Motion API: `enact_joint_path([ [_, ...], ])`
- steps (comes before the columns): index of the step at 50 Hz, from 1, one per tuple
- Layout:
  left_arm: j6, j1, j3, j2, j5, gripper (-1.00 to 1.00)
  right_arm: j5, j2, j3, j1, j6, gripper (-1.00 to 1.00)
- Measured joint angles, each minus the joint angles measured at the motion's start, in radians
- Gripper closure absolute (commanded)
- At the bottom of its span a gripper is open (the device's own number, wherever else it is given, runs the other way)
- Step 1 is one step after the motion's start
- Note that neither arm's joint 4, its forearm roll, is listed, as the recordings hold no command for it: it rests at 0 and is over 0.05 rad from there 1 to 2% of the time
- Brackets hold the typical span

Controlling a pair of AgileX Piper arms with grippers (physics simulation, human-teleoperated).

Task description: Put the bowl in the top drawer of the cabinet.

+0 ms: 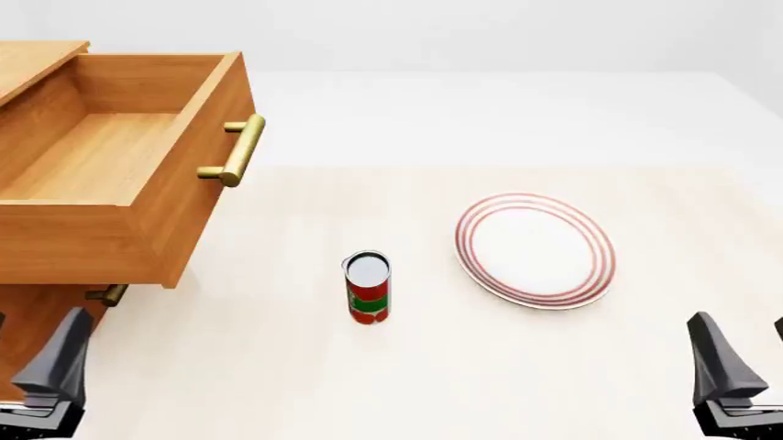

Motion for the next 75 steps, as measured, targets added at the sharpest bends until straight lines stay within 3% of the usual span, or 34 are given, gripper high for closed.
enact_joint_path([
  [22,-0.052,-0.067,-0.164,0.0,0.158,-1.0,-0.003,0.002,0.0,0.0,0.0,-1.0],
  [35,-0.08,-0.161,-0.306,0.0,0.307,-1.0,0.001,-0.002,0.001,0.0,0.0,-1.0],
  [46,-0.108,-0.251,-0.361,0.007,0.385,-1.0,0.002,-0.004,0.002,0.0,0.0,-1.0],
  [59,-0.146,-0.352,-0.4,0.053,0.405,-1.0,0.002,-0.004,0.002,0.0,0.0,-1.0],
  [66,-0.168,-0.47,-0.405,0.136,0.346,-1.0,0.003,-0.005,0.002,0.0,0.0,-1.0],
  [75,-0.183,-0.546,-0.41,0.189,0.316,-1.0,0.005,-0.006,0.001,0.0,0.0,-1.0],
])
